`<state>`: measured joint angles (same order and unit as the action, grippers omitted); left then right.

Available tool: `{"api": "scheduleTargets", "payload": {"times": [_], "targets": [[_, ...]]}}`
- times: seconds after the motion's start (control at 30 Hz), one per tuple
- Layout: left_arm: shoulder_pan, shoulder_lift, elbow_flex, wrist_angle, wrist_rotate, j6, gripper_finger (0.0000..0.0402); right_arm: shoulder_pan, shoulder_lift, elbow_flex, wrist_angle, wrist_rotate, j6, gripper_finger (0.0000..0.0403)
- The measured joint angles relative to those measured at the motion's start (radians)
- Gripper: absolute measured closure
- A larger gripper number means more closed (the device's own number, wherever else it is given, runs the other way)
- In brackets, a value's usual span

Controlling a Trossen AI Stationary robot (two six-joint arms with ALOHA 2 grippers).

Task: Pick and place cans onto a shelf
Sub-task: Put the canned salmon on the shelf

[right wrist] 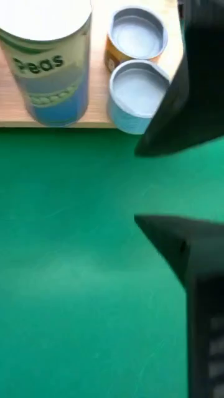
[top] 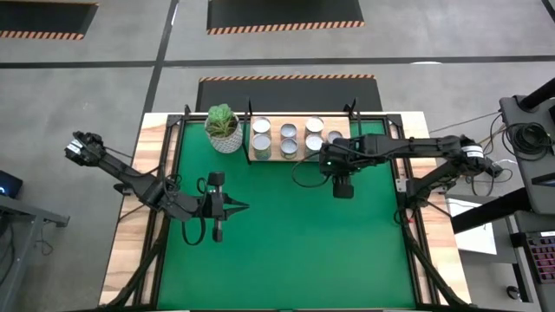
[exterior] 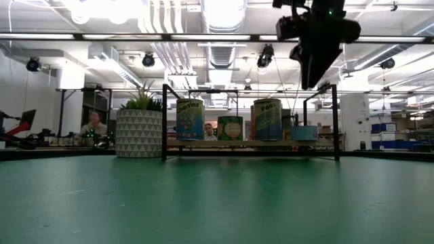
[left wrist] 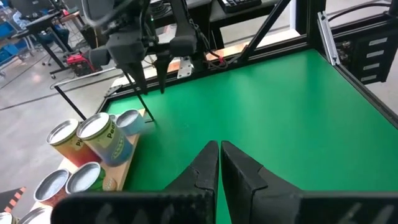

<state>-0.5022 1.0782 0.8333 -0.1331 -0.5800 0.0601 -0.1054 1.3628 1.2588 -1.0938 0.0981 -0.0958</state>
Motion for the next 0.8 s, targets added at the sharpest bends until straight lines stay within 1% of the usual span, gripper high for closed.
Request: {"api": "scheduleTargets", "payload": {"times": [0.17, 0.2, 0.23, 0.5, 0.63, 0.8], "targets": [[0.0, 0.0, 0.0, -0.001, -0.002, 0.013, 0.0402, -0.036, 0.009, -0.041, 0.022, 0.007, -0.063, 0.036], [0.0, 0.0, 0.0, -0.001, -0.003, 0.019, 0.0402, -0.046, 0.017, -0.045, 0.025, 0.007, -0.081, 0.0378], [0.0, 0.0, 0.0, -0.001, -0.004, 0.026, 0.0402, -0.056, 0.025, -0.049, 0.027, 0.007, -0.093, 0.0385], [0.0, 0.0, 0.0, -0.003, -0.005, 0.078, 0.0402, -0.159, 0.094, -0.118, 0.041, -0.001, -0.184, 0.039], [0.0, 0.0, 0.0, -0.003, -0.005, 0.098, 0.0402, -0.189, 0.115, -0.169, 0.088, -0.001, -0.195, 0.039], [0.0, 0.0, 0.0, 0.003, -0.006, 0.111, 0.0402, -0.22, 0.129, -0.185, 0.141, 0.007, -0.196, 0.039]]}}
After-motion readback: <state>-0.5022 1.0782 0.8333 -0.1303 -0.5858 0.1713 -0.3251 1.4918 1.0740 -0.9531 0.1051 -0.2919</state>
